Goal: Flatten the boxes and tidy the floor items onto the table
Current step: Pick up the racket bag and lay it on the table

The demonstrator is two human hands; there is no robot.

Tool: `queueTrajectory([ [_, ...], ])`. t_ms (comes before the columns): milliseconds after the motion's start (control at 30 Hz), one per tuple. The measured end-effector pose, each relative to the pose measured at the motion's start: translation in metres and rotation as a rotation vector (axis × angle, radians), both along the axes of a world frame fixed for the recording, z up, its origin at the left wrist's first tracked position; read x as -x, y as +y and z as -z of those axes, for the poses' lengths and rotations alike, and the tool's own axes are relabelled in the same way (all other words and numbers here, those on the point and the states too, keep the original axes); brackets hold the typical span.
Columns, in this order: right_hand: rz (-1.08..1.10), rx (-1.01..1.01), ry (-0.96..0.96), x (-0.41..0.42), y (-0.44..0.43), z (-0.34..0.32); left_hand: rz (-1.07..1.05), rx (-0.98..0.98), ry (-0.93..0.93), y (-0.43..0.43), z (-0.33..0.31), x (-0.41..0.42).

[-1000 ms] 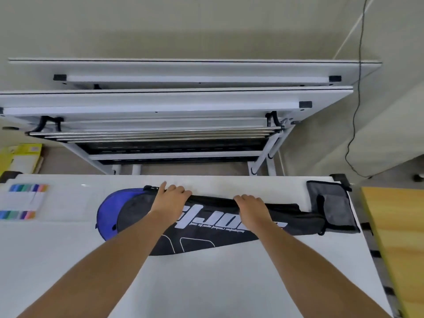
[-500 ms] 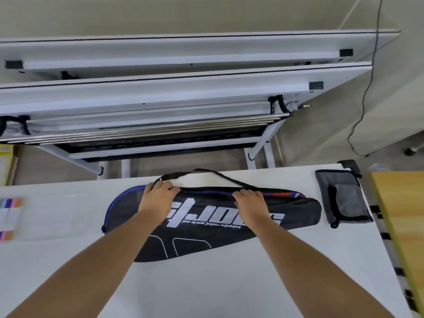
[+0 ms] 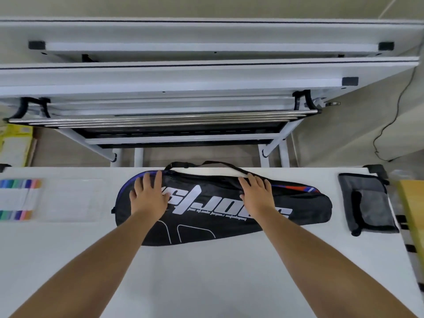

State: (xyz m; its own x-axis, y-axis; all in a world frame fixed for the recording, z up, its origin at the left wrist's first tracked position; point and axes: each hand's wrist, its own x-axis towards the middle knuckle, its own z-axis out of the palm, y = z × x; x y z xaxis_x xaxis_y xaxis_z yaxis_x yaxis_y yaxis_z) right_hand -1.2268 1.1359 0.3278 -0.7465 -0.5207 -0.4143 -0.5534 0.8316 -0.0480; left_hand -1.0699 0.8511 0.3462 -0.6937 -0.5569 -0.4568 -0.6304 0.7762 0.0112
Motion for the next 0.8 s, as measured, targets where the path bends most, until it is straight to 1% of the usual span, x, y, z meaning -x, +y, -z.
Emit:
queueTrajectory([
  [167, -0.067, -0.002, 0.092, 0.007, -0.005, -0.002, -0.343, -0.032, -0.007, -0.032, 0.007, -0.033],
  [233, -0.077, -0.026, 0.097, 0.006, -0.01, 0.0, -0.444, -0.041, 0.006, -0.047, 0.01, -0.041],
  [300, -0.082, -0.03, 0.077, 0.002, -0.014, 0.001, -0.507, -0.125, 0.056, -0.058, 0.013, -0.045],
  [367, -0.085, -0.03, 0.062, 0.0, -0.017, -0.001, -0.52, -0.187, 0.106, -0.063, 0.015, -0.049],
  [467, -0.125, -0.067, 0.08, 0.004, -0.023, -0.011, -0.52, -0.2, 0.154, -0.065, 0.015, -0.053],
  [567, -0.154, -0.129, 0.074, 0.013, -0.034, -0.02, -0.516, -0.208, 0.156, -0.065, 0.013, -0.054],
  [700, -0.08, -0.188, 0.0, 0.015, -0.048, -0.017, -0.512, -0.208, 0.157, -0.062, 0.012, -0.054],
  [800, -0.041, -0.218, -0.006, 0.0, -0.049, -0.009, -0.553, -0.211, 0.145, -0.056, 0.011, -0.054],
])
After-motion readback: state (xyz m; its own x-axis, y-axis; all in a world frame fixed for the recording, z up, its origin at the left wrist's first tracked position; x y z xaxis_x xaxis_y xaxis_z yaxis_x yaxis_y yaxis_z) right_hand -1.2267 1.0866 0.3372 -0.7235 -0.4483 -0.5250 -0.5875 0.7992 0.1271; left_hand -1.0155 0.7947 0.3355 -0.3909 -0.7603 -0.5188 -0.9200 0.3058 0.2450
